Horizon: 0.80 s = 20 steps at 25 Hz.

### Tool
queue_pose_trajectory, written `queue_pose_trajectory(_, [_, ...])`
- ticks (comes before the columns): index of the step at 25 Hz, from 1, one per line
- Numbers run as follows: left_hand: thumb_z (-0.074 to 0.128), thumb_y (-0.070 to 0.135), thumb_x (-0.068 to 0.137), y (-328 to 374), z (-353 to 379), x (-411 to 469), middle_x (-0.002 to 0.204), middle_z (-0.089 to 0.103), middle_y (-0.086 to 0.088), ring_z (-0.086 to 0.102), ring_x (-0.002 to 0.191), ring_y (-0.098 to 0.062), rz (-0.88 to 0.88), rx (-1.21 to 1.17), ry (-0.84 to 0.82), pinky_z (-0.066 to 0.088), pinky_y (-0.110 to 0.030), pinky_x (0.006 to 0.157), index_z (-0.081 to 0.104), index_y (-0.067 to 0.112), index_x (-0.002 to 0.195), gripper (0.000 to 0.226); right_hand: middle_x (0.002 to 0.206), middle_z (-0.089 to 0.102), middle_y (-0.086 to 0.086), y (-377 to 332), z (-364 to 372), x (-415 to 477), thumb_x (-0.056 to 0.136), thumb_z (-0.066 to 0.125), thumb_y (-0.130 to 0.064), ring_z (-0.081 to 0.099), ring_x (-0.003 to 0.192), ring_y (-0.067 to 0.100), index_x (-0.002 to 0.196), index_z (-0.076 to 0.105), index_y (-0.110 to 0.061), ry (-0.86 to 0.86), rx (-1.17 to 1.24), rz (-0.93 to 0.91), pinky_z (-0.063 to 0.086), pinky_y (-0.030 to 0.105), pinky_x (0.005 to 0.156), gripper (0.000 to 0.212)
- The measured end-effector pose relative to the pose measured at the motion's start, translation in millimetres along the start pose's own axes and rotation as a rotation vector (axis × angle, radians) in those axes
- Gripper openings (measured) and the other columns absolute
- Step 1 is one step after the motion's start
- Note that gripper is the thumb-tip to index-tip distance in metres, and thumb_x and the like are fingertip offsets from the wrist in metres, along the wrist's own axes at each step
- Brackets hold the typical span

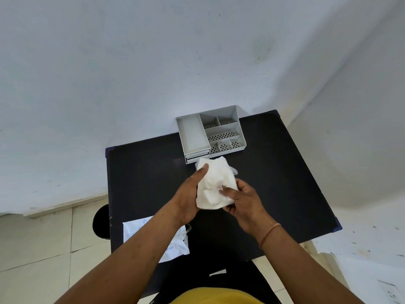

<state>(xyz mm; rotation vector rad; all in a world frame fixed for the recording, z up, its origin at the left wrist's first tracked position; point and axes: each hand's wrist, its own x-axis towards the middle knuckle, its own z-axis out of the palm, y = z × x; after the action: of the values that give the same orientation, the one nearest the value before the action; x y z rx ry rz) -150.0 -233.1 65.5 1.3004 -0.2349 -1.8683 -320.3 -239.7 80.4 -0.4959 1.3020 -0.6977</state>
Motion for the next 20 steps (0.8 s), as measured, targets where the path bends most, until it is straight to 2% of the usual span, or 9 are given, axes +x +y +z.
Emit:
queue_pose_trajectory(3, [0.056, 0.076, 0.092, 4.0, -9.6, 8.9, 0.144, 0.069, -0.018, 0.063, 0.135, -0.041, -0.013, -0.027, -0.034, 0.045, -0.06, 0.118, 0.06, 0.017, 0.149, 0.082, 0.123, 0.077, 0.006, -1.0, -5.0, 2.5, 0.094, 0.074, -0.007, 0.074, 0.111, 0.031, 0.124, 0.069, -0.019, -0.042, 0.016, 0.035, 0.063, 0.054, 0.093, 0.033])
queue_pose_trajectory(5, [0.041, 0.076, 0.099, 12.3, -12.7, 13.2, 0.136, 0.074, -0.016, 0.068, 0.128, -0.037, -0.044, -0.024, 0.035, 0.051, -0.055, 0.112, 0.07, 0.014, 0.139, 0.079, 0.124, 0.076, 0.007, 0.1, -10.4, 5.9, 0.094, 0.073, -0.005, 0.074, 0.113, 0.033, 0.124, 0.069, -0.019, -0.056, 0.057, 0.059, 0.065, 0.054, 0.086, 0.033])
queue_pose_trajectory(7, [0.047, 0.069, 0.101, 19.3, -11.5, 22.6, 0.119, 0.081, -0.012, 0.075, 0.109, -0.031, -0.04, 0.005, 0.176, 0.06, -0.048, 0.095, 0.078, 0.013, 0.125, 0.068, 0.127, 0.075, 0.009, 1.1, -19.3, 13.2, 0.094, 0.073, -0.005, 0.072, 0.116, 0.036, 0.126, 0.069, -0.018, -0.07, 0.095, 0.097, 0.066, 0.051, 0.08, 0.035])
queue_pose_trajectory(9, [0.06, 0.047, 0.104, 21.9, -12.8, 44.8, 0.099, 0.08, -0.008, 0.074, 0.085, -0.023, -0.024, -0.03, 0.311, 0.06, -0.04, 0.074, 0.079, 0.01, 0.114, 0.042, 0.132, 0.073, 0.011, 2.9, -31.1, 21.1, 0.094, 0.073, -0.004, 0.072, 0.118, 0.037, 0.13, 0.069, -0.018, -0.081, 0.126, 0.116, 0.066, 0.045, 0.076, 0.039])
queue_pose_trajectory(10, [0.064, 0.035, 0.104, 24.0, -15.1, 59.4, 0.093, 0.078, -0.007, 0.072, 0.078, -0.021, -0.038, -0.059, 0.38, 0.058, -0.038, 0.068, 0.077, 0.008, 0.112, 0.031, 0.133, 0.073, 0.012, 4.4, -36.4, 24.2, 0.094, 0.072, -0.004, 0.072, 0.119, 0.037, 0.131, 0.069, -0.018, -0.083, 0.146, 0.119, 0.065, 0.043, 0.075, 0.04])
queue_pose_trajectory(12, [0.066, 0.022, 0.103, 27.4, -18.5, 92.6, 0.092, 0.075, -0.009, 0.071, 0.078, -0.021, -0.091, -0.154, 0.494, 0.057, -0.039, 0.067, 0.073, 0.001, 0.117, 0.026, 0.134, 0.073, 0.011, 6.7, -45.9, 29.5, 0.094, 0.072, -0.005, 0.072, 0.119, 0.036, 0.132, 0.07, -0.019, -0.087, 0.175, 0.12, 0.065, 0.042, 0.075, 0.041])
queue_pose_trajectory(16, [0.064, 0.011, 0.101, 32.3, -17.2, 142.0, 0.108, 0.075, -0.016, 0.072, 0.082, -0.023, -0.097, -0.258, 0.6, 0.058, -0.04, 0.063, 0.071, -0.003, 0.115, 0.021, 0.133, 0.074, 0.008, 10.1, -53.8, 35.5, 0.095, 0.072, -0.006, 0.072, 0.121, 0.034, 0.132, 0.07, -0.02, -0.098, 0.166, 0.099, 0.064, 0.048, 0.083, 0.04])
queue_pose_trajectory(20, [0.071, 0.003, 0.095, 33.8, -12.8, 159.8, 0.092, 0.074, -0.015, 0.073, 0.075, -0.023, -0.053, -0.348, 0.718, 0.062, -0.042, 0.059, 0.073, 0.0, 0.116, 0.022, 0.132, 0.075, 0.005, 7.5, -52.3, 39.2, 0.097, 0.07, -0.004, 0.071, 0.121, 0.033, 0.13, 0.071, -0.02, -0.09, 0.132, 0.063, 0.064, 0.054, 0.089, 0.037])
